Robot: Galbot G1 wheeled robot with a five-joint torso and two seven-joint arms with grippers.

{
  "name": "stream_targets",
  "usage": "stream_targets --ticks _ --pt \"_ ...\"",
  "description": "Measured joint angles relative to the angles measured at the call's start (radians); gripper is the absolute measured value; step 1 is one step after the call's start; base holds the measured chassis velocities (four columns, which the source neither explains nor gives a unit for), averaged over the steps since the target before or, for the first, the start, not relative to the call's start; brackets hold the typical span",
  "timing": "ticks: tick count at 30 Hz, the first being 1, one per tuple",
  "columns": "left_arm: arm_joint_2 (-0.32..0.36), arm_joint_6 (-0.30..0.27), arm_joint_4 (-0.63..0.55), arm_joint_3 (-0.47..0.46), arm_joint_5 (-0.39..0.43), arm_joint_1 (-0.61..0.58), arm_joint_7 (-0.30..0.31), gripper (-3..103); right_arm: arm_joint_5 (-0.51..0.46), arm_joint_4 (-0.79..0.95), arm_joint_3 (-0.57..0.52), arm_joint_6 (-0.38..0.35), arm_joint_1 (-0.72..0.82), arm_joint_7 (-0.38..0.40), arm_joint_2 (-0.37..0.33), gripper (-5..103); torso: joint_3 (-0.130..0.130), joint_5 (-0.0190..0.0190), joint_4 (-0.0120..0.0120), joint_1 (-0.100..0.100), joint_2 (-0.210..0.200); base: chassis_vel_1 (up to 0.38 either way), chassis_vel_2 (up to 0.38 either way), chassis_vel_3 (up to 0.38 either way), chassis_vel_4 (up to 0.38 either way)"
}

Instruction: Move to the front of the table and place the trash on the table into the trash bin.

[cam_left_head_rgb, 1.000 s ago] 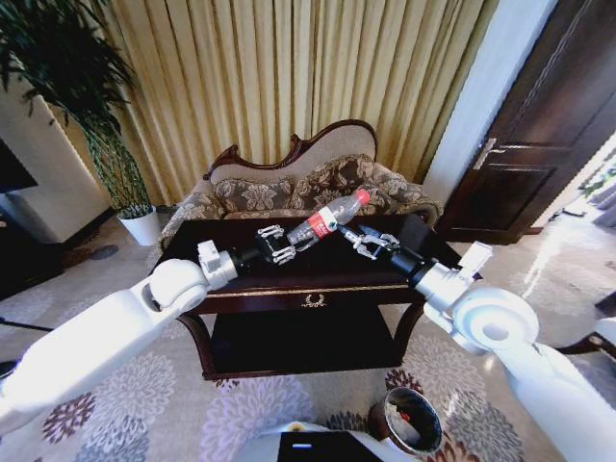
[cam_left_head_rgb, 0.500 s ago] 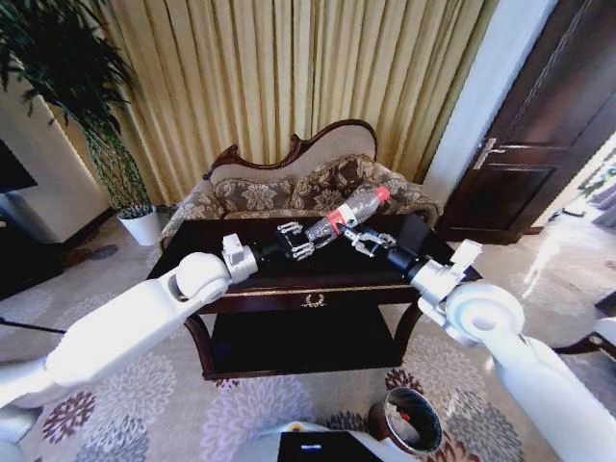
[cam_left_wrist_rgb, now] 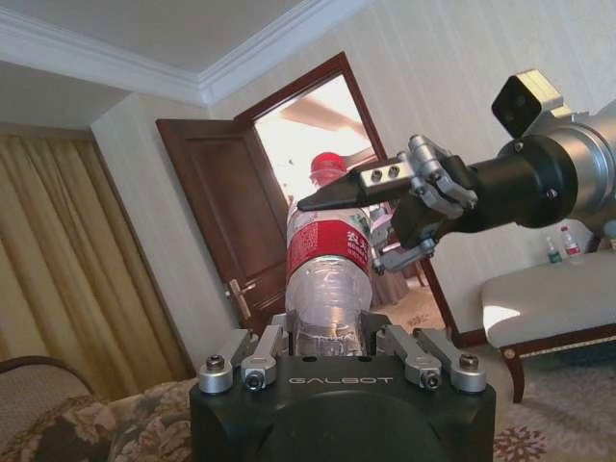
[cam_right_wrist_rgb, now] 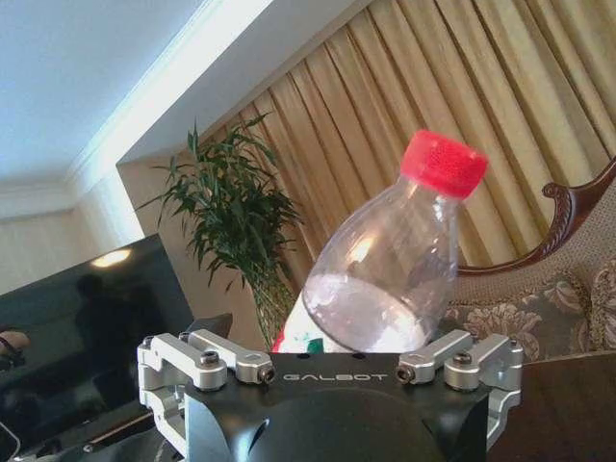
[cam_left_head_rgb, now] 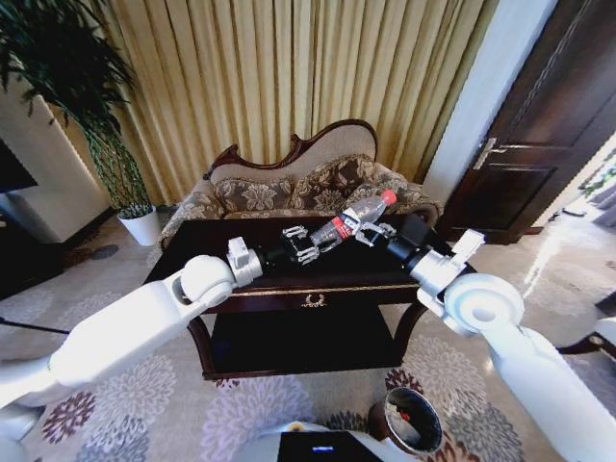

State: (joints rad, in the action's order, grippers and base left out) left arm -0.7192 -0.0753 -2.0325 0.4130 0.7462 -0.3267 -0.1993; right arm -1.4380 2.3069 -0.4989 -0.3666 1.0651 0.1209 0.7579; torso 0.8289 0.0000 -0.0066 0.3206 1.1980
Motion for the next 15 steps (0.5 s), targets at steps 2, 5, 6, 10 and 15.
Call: stream_targets --ticks 2,5,6,10,15 --pt "-0.006 0.000 0.001 0.004 0.000 0.003 0.003 34 0.003 0.001 0.000 0.000 0.004 0.000 0.001 100 0.000 0.0000 0.0000 0.000 0.000 0.000 0.000 0.000 0.000" --pt "-0.012 -0.003 0.000 0.008 0.000 0.005 0.006 34 0.012 0.002 -0.001 0.000 0.013 0.000 0.000 100 0.000 0.0000 -0.0001 0.000 0.000 0.000 0.000 0.000 0.000" --pt "-0.010 -0.004 -0.002 0.008 0.000 0.002 0.006 34 0.016 0.002 -0.005 0.000 0.019 -0.001 -0.001 100 0.000 0.0001 0.0000 0.000 0.000 0.000 0.000 0.000 0.000" --pt "0.000 -0.004 -0.005 0.004 -0.001 -0.006 0.006 34 0.019 0.002 -0.015 0.000 0.028 -0.002 -0.006 99 0.000 0.0000 0.0001 0.000 0.000 0.000 0.000 0.000 0.000" --pt "0.005 -0.001 -0.008 0.001 -0.001 -0.007 0.007 34 0.020 0.003 -0.017 0.003 0.026 -0.001 -0.008 79 0.000 0.0000 0.0001 0.000 0.000 0.000 0.000 0.000 0.000"
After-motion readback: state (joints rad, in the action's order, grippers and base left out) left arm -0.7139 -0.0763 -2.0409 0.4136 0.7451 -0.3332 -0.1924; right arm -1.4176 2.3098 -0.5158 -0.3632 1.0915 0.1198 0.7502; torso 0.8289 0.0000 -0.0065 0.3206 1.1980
